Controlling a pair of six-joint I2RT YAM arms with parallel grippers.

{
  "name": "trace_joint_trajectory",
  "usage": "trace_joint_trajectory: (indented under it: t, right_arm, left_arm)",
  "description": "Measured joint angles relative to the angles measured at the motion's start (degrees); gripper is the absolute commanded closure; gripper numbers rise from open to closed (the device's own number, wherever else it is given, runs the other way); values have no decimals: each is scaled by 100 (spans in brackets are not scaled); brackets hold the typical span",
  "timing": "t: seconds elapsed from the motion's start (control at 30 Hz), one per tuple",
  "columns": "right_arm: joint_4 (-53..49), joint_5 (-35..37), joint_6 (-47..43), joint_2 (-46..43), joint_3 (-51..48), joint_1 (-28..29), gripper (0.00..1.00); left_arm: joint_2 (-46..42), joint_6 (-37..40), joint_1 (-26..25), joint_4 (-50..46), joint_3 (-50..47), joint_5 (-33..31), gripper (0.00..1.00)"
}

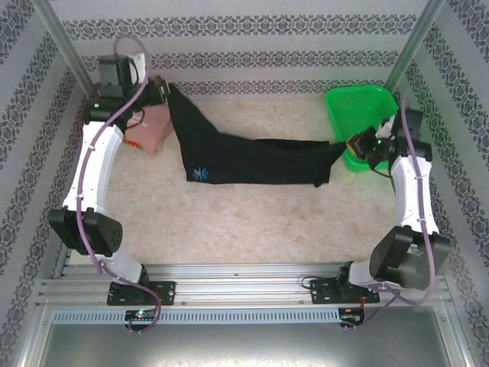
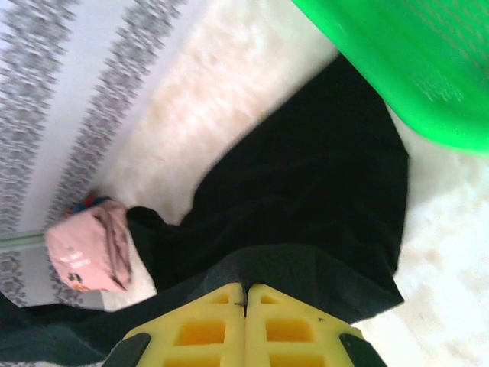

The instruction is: Fold and stack the t-shirts

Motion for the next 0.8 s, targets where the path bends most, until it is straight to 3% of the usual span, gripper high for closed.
trace_joint_trajectory:
  t: [0.1, 0.23, 0.43, 0.57, 0.73, 0.8]
  right_arm:
    - [114, -79, 0, -127, 107, -22, 100]
    - [212, -103, -2, -568, -662, -35, 100]
    - [240, -127, -2, -951, -2295, -35, 100]
    - [260, -129, 0, -1010, -2833, -35, 100]
    - [306, -144, -4, -1088, -2951, -37, 100]
    - [334, -149, -7, -1137, -2951, -35, 100]
  left_arm:
    - [-483, 345, -175, 236, -413, -120, 100]
    - [-2162, 326, -448, 699, -2946, -382, 100]
    - [-3963, -682, -732, 857, -6448, -1117, 100]
    - [-4546, -1379, -1187, 767, -7656, -1491, 100]
    - [-5034, -2140, -1443, 791, -8286, -1753, 100]
    - [-5145, -2371, -1508, 791, -8461, -1775, 93]
